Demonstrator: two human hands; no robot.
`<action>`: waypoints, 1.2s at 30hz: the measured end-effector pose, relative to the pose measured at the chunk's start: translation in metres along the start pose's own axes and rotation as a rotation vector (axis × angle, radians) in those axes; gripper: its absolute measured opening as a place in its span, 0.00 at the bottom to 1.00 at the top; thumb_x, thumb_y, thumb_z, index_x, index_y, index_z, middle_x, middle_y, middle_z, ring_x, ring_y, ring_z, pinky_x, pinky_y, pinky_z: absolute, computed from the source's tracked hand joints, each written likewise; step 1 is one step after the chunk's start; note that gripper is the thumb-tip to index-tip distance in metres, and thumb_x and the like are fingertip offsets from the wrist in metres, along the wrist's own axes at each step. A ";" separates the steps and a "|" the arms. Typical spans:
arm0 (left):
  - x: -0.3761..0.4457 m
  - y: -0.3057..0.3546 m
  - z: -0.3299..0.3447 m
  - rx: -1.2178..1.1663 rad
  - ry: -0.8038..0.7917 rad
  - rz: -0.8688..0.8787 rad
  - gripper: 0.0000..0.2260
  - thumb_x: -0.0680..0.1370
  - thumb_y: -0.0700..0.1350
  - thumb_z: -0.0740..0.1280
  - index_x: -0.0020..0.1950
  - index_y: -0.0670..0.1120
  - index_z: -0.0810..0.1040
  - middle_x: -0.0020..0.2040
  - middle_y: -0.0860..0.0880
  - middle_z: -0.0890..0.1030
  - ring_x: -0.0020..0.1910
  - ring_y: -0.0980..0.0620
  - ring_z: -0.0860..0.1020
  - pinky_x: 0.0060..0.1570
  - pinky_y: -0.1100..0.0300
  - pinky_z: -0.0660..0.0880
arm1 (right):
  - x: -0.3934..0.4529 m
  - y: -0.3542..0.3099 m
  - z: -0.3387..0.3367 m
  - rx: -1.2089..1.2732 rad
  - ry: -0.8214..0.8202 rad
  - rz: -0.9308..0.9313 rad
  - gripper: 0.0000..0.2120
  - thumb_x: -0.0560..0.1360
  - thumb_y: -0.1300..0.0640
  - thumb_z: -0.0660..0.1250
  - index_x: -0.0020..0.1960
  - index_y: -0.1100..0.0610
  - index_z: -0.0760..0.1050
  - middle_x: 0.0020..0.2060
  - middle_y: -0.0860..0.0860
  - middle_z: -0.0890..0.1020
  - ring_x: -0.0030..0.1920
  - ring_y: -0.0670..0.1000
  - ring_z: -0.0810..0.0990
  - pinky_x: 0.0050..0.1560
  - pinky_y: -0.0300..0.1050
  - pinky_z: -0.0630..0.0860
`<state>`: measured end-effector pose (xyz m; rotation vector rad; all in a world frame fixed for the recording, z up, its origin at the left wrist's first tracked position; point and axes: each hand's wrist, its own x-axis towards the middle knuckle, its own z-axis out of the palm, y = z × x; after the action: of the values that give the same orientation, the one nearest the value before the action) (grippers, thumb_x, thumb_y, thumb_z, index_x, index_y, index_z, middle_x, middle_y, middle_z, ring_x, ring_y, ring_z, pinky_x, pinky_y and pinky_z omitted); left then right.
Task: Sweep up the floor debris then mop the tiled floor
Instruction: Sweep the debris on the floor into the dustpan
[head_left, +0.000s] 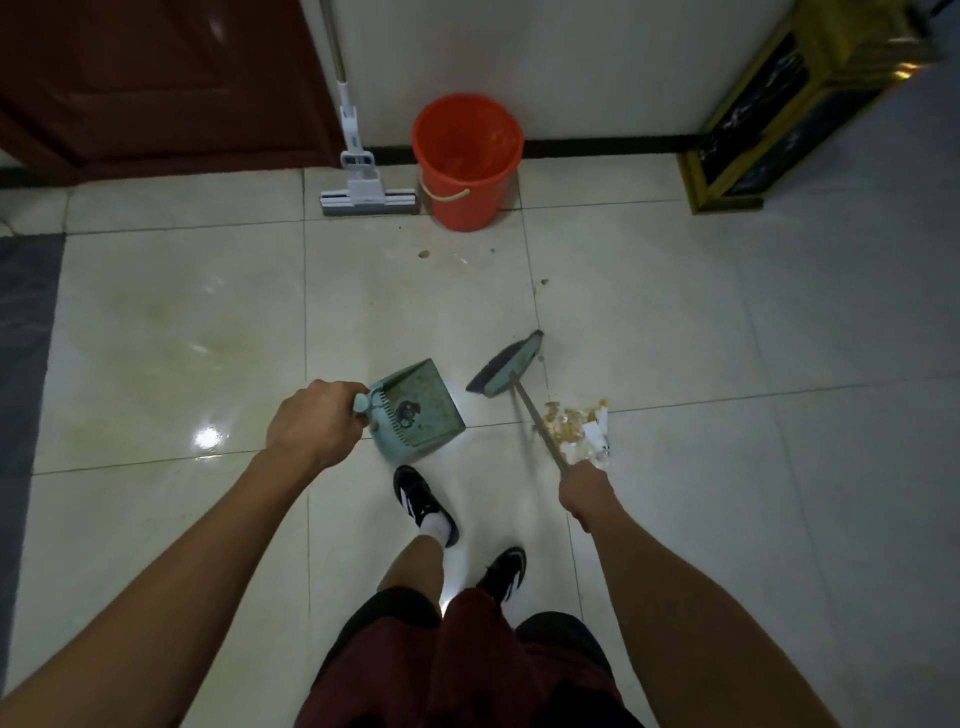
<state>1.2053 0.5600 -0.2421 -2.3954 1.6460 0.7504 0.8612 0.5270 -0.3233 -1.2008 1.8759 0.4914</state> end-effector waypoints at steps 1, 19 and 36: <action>-0.004 0.009 0.004 0.016 0.010 0.016 0.05 0.77 0.48 0.68 0.50 0.57 0.82 0.45 0.47 0.83 0.40 0.43 0.79 0.39 0.54 0.77 | -0.005 0.014 -0.001 -0.017 0.001 0.026 0.05 0.78 0.63 0.60 0.53 0.60 0.73 0.53 0.62 0.78 0.51 0.58 0.80 0.53 0.52 0.77; -0.030 0.109 0.016 0.067 0.044 0.169 0.04 0.77 0.50 0.71 0.50 0.56 0.82 0.46 0.47 0.84 0.43 0.43 0.80 0.43 0.51 0.79 | -0.046 0.133 -0.030 0.111 0.134 0.022 0.14 0.77 0.57 0.60 0.61 0.59 0.74 0.56 0.57 0.80 0.53 0.58 0.81 0.53 0.49 0.80; 0.132 0.000 -0.077 -0.088 0.017 0.048 0.03 0.75 0.50 0.70 0.47 0.55 0.82 0.42 0.47 0.82 0.41 0.42 0.80 0.38 0.55 0.75 | 0.043 -0.128 -0.073 0.181 0.087 -0.145 0.16 0.81 0.59 0.59 0.65 0.59 0.79 0.53 0.60 0.83 0.50 0.60 0.83 0.40 0.44 0.79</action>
<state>1.2668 0.4196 -0.2378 -2.4349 1.7175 0.8293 0.9338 0.3931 -0.3023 -1.2410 1.8461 0.1885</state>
